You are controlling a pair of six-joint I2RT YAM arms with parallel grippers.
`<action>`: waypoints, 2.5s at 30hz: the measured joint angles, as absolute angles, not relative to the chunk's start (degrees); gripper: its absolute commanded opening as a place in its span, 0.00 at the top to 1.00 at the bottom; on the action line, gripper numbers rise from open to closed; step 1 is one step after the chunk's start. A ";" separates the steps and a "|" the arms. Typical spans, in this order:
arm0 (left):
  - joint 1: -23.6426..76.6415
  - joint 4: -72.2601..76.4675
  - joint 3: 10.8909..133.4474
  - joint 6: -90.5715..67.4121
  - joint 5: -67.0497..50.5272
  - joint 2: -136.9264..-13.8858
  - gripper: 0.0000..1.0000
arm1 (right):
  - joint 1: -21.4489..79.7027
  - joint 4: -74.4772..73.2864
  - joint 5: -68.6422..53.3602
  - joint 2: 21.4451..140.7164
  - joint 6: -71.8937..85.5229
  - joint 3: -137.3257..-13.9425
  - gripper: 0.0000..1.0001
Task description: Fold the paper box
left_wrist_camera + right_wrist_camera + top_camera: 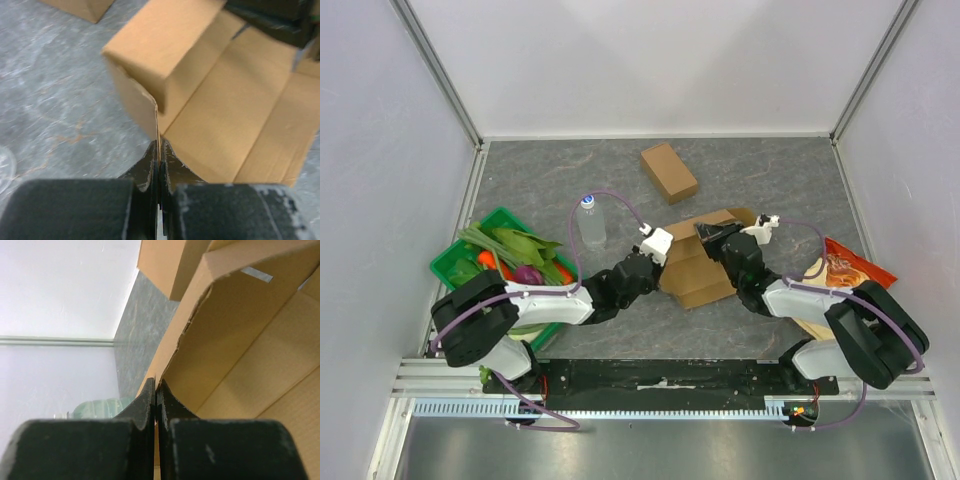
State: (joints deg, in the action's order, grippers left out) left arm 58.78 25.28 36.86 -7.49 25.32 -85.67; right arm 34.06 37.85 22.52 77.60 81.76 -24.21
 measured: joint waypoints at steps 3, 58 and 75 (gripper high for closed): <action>60.03 30.15 36.77 -8.78 23.14 -88.03 0.98 | 35.18 39.79 21.78 78.28 83.40 -24.21 1.00; 55.16 24.56 36.45 -15.00 10.46 -87.02 0.48 | 35.62 41.08 19.53 78.43 90.50 -18.90 1.00; 59.27 25.89 42.22 -15.62 24.67 -95.46 0.55 | 35.59 39.77 19.59 77.97 92.53 -18.90 1.00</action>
